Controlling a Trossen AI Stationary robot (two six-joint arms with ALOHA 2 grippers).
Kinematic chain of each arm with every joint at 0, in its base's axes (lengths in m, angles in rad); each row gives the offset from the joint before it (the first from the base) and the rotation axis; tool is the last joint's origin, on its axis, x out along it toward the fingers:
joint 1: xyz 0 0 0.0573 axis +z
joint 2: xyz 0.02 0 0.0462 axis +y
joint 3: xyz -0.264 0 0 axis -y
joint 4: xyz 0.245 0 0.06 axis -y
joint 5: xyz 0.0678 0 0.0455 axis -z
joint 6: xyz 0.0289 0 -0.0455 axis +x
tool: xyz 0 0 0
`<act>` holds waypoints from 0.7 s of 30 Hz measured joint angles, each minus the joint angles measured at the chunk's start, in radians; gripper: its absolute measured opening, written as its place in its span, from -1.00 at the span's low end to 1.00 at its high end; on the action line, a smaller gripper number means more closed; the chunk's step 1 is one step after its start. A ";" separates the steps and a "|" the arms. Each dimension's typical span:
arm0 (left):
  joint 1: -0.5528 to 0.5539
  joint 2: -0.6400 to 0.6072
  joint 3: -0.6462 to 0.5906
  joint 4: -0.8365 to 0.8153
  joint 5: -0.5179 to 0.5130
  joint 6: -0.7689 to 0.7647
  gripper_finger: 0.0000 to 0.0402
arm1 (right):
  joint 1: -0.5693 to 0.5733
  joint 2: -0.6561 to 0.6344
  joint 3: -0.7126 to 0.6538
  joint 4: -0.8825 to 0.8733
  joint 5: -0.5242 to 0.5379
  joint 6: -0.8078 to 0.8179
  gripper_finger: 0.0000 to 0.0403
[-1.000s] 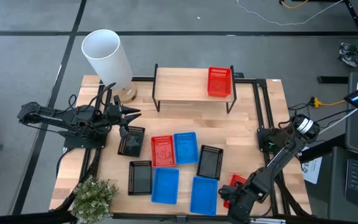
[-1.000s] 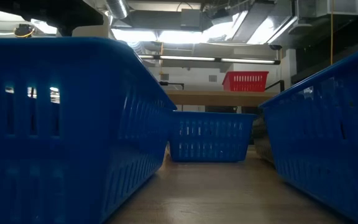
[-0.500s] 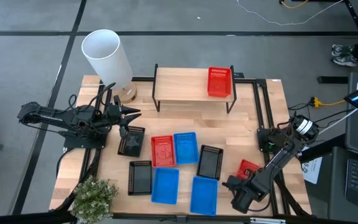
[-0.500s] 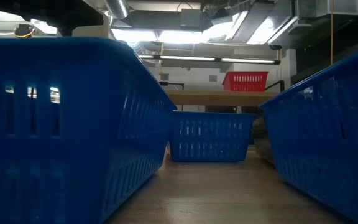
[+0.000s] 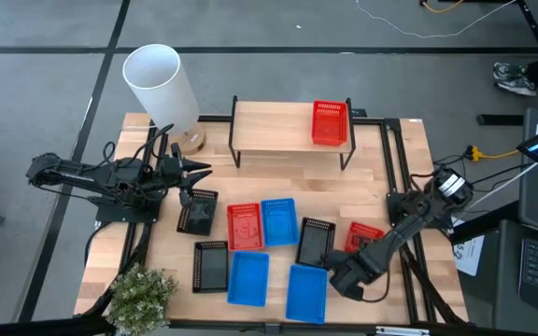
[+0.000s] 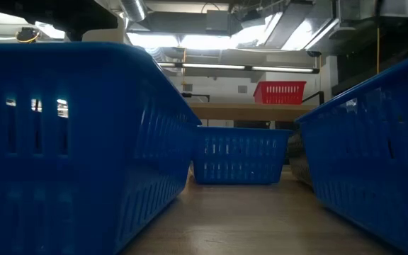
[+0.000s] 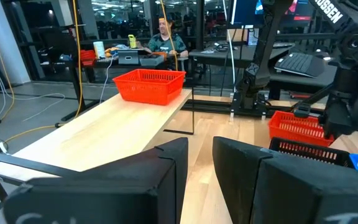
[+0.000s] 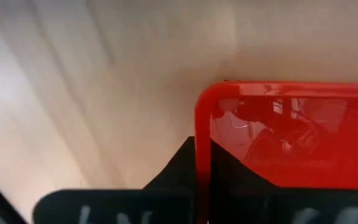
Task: Stack baskets on shelf by color
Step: Stack the right red bin on top of the other red bin on the shelf
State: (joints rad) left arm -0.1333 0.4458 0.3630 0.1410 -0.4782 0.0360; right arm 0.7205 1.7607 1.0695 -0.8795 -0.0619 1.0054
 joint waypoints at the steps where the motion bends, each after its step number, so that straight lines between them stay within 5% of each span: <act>1: 0.000 0.000 0.000 0.000 0.000 0.000 -0.65 | -0.018 0.000 0.001 -0.001 0.001 -0.016 -0.99; 13: 0.000 0.000 0.000 -0.001 0.000 0.000 -0.65 | -0.110 0.000 0.366 -0.455 0.136 -0.071 -1.00; 21: 0.000 0.000 0.000 -0.082 0.000 -0.015 -0.65 | -0.139 0.000 0.676 -0.604 0.570 -0.104 -1.00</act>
State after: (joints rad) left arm -0.1333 0.4459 0.3630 0.0585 -0.4778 0.0207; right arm 0.5816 1.7603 1.7456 -1.4839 0.5085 0.9011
